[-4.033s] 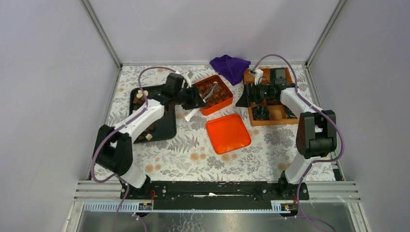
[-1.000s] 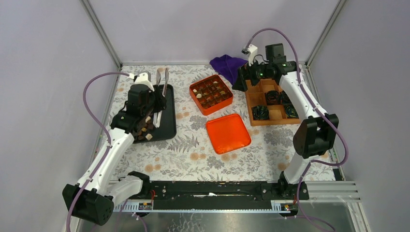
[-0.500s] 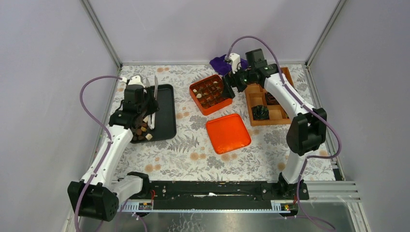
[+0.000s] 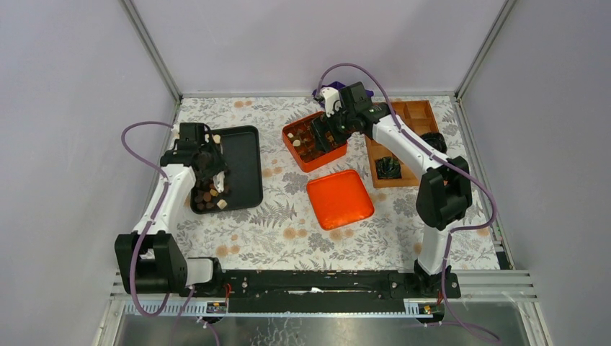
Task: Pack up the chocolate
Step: Pick up the fake chocolate from the plate.
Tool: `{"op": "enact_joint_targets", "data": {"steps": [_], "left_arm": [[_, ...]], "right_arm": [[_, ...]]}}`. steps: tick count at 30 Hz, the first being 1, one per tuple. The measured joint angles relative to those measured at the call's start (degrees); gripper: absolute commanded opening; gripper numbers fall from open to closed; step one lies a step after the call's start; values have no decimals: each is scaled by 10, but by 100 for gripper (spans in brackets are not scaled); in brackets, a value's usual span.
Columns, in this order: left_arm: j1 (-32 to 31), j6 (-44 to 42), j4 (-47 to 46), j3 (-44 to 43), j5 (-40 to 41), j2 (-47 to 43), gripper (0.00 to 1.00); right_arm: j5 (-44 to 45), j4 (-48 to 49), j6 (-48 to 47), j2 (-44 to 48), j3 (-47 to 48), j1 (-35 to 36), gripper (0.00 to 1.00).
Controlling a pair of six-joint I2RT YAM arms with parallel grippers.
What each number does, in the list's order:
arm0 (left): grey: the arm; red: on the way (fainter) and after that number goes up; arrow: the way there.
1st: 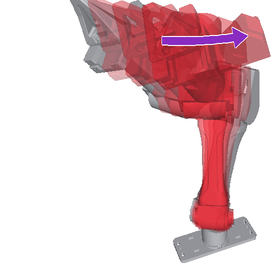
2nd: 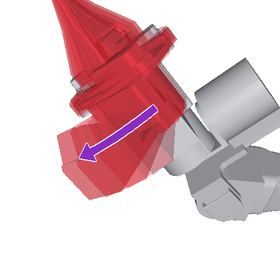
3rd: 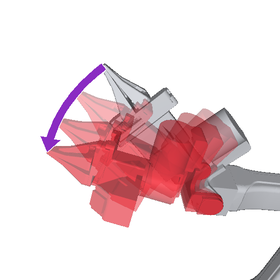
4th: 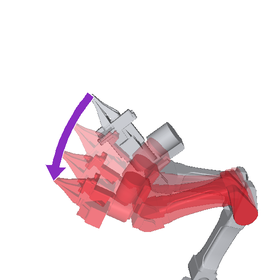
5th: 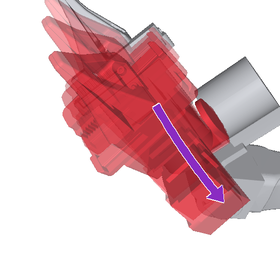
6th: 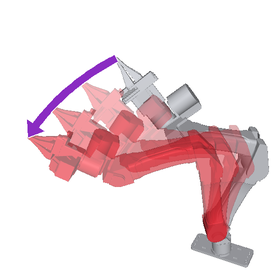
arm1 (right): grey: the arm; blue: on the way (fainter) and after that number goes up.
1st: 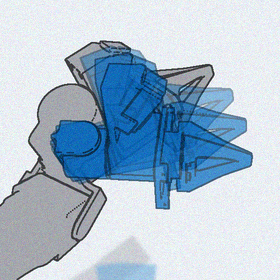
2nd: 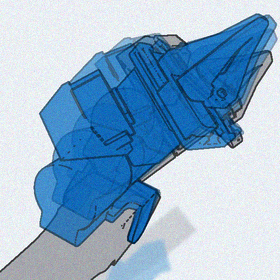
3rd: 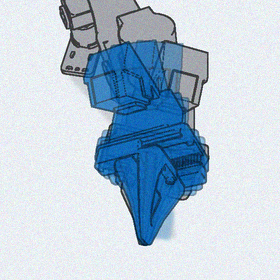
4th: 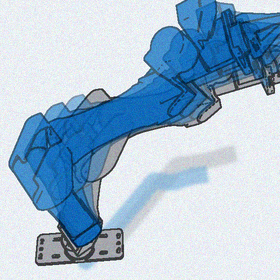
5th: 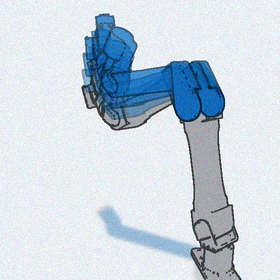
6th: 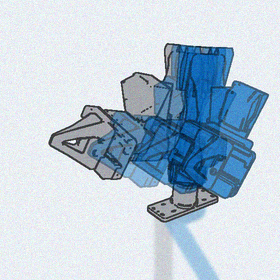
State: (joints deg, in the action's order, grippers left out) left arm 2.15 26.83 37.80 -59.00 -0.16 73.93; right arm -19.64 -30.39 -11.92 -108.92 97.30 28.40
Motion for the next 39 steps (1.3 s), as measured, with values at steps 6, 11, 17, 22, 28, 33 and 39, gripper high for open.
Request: {"op": "enact_joint_targets", "data": {"steps": [6, 11, 17, 22, 28, 33, 39], "left_arm": [[9, 41, 49, -15, -24, 0, 49], [17, 56, 84, -52, -29, 4, 49], [21, 64, 108, -90, -31, 30, 49], [22, 66, 122, -98, -33, 47, 49], [35, 65, 123, -98, -33, 79, 48], [45, 61, 118, -97, -35, 92, 48], [56, 56, 107, -98, -40, 116, 48]], "right_arm": [[5, 2, 9, 0, 0, 0, 100], [5, 2, 12, 0, 0, 0, 100], [4, 1, 12, 0, -1, 0, 100], [-3, 1, 13, 0, -1, 0, 100], [-14, 0, 17, -1, -1, 0, 100], [-21, 0, 19, -2, -1, 0, 100], [-21, 0, 19, -2, -1, 0, 100]]}}
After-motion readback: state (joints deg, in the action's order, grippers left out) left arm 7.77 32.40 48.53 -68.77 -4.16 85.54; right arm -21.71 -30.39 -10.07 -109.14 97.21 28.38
